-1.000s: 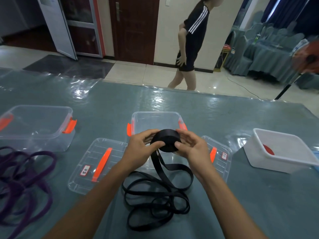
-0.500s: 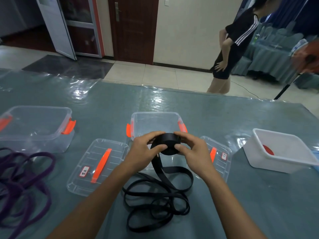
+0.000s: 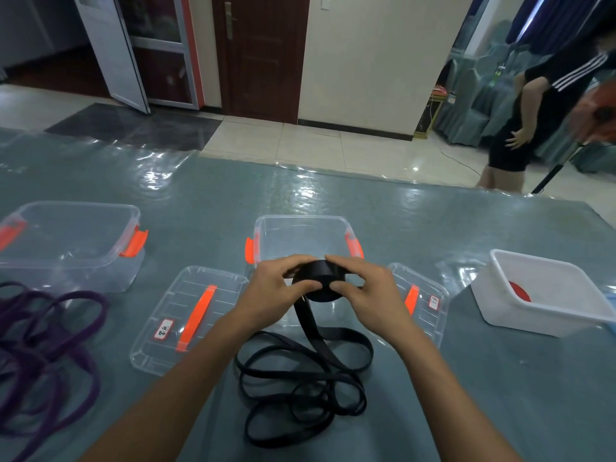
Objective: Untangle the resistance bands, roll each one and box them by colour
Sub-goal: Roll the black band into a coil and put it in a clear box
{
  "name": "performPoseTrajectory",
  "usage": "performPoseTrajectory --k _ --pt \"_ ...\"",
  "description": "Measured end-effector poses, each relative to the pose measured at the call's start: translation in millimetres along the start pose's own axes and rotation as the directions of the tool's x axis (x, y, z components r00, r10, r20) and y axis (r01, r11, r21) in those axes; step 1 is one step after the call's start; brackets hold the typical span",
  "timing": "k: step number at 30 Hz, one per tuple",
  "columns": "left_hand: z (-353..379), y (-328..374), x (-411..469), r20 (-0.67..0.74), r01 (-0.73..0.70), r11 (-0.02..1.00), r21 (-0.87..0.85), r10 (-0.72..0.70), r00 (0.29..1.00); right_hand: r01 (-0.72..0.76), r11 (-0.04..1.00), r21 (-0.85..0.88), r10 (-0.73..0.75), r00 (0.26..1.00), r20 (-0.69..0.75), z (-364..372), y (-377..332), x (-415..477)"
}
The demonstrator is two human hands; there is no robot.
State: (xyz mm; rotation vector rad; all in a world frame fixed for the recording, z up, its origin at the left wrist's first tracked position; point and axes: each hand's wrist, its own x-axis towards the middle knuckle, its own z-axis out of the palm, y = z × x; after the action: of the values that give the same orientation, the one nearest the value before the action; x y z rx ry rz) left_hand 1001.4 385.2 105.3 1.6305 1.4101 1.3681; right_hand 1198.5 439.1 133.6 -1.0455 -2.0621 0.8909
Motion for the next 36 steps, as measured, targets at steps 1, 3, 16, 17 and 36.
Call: performPoseTrajectory --k 1,3,16,17,36 --pt "0.2 0.1 0.0 -0.021 0.006 1.000 -0.021 -0.006 1.000 -0.039 0.997 0.072 0.041 0.999 -0.022 -1.0 1.0 0.5" --pt "0.1 -1.5 0.4 -0.057 0.042 0.995 -0.093 -0.048 0.997 -0.140 0.922 0.362 0.165 0.986 -0.039 -1.7 3.3 0.6" --pt "-6.3 1.9 2.3 0.014 -0.013 0.999 0.041 0.012 1.000 -0.050 0.998 -0.040 0.052 0.997 0.053 -3.9 -9.6 -1.5" --pt "-5.2 1.5 2.8 0.003 -0.010 1.000 0.022 0.010 1.000 -0.075 0.997 -0.017 0.076 0.995 0.064 -5.6 -10.4 0.6" --pt "3.7 -12.3 -4.2 -0.098 0.131 0.964 -0.233 -0.157 0.983 -0.182 0.893 0.413 0.204 0.979 -0.011 4.5 -5.0 -4.1"
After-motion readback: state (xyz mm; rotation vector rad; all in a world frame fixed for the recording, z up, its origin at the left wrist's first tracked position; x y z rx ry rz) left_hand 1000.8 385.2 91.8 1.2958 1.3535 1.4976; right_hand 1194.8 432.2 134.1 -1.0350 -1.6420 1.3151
